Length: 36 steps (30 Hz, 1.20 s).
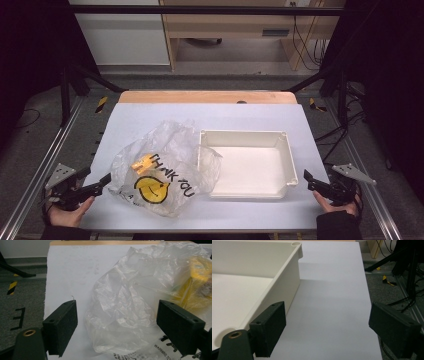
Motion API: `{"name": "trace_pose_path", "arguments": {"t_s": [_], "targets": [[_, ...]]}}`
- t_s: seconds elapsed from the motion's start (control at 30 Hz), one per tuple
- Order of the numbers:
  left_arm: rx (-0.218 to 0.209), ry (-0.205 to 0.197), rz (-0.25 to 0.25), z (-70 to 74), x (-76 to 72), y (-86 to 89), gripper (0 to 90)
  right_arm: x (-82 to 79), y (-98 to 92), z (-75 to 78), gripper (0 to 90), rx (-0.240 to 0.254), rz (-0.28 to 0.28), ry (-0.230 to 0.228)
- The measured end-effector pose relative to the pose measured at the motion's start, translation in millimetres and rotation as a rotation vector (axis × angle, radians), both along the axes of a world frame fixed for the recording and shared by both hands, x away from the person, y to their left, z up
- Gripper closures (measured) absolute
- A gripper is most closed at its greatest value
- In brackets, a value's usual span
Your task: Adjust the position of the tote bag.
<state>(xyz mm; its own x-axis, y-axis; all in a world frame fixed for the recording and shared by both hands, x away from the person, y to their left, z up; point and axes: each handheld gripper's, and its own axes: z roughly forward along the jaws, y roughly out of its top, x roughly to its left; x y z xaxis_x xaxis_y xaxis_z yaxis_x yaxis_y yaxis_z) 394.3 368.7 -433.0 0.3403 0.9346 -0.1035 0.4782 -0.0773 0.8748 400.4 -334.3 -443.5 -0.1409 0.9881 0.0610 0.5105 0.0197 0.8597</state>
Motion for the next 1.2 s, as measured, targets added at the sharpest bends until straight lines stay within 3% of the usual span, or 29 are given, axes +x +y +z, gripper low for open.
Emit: {"name": "trace_pose_path", "arguments": {"t_s": [0.27, 0.33, 0.53, 0.77, 1.2], "targets": [[-0.004, 0.005, -0.009, 0.0, 0.1, -5.7, 17.4, -1.6, 2.9, 7.0, 14.8, 0.008, 0.011, -0.018], [-0.004, 0.005, -0.014, -0.2, 0.3, -6.6, 17.6, -3.1, 6.7, 14.2, 15.3, 0.016, 0.020, -0.046], [-0.007, 0.009, -0.022, -0.5, 1.4, -9.1, 17.9, -3.2, 18.8, 29.0, 13.8, 0.053, 0.068, -0.067], [-0.010, 0.003, -0.028, 0.1, 0.9, -11.7, 18.1, -4.4, 31.4, 40.4, 14.0, 0.044, 0.086, -0.090], [-0.011, 0.001, -0.042, -0.8, 1.3, -13.5, 17.7, -3.1, 79.9, 54.0, 12.7, 0.046, 0.208, -0.111]]}}
